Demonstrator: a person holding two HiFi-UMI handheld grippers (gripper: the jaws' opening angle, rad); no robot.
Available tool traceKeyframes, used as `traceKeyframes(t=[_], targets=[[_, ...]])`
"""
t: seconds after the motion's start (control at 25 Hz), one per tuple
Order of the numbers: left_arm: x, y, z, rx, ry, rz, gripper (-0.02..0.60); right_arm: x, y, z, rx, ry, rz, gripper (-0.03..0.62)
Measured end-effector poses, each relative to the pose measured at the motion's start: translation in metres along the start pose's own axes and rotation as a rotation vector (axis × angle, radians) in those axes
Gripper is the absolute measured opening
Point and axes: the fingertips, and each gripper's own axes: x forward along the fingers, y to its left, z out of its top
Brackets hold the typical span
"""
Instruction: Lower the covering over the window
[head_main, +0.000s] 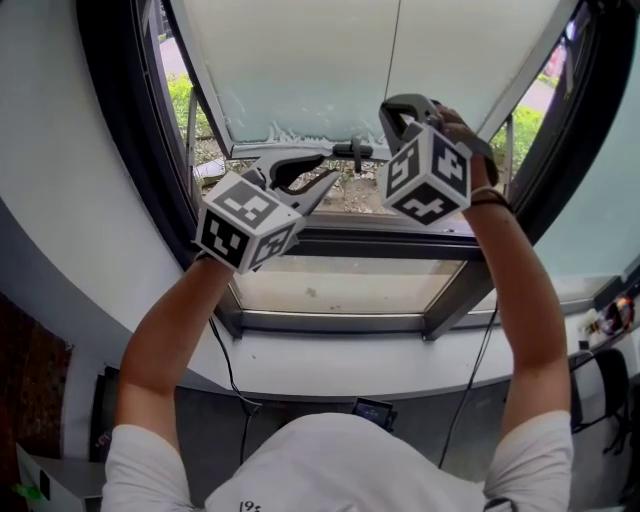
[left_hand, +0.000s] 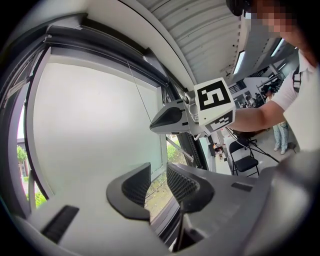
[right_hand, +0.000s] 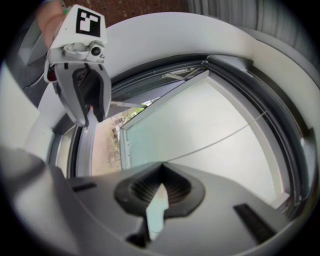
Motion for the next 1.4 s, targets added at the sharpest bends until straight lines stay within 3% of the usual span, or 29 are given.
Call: traceKeyframes(t=[0.28, 0.68, 1.08, 1.4], targets=[[0.000, 0.004, -0.007, 0.010, 0.018, 0.006, 0.101, 0.007, 0.034, -0.018, -0.174, 0.090, 0.053, 0.021], [-0.006, 0.010, -0.005, 0.030, 0.011, 0.045, 0.101, 0.012, 0.090, -0.036, -0.276, 0.154, 0.143, 0.021], [-0.007, 0.004, -0.001, 0.071, 0.014, 0.041, 0.102, 0.007, 0.118, -0.046, -0.294, 0.186, 0.184, 0.021], [-0.012, 0.010, 0.021, 0.146, -0.021, 0.082, 0.112, 0.003, 0.135, -0.056, -0.289, 0.213, 0.218, 0.021]])
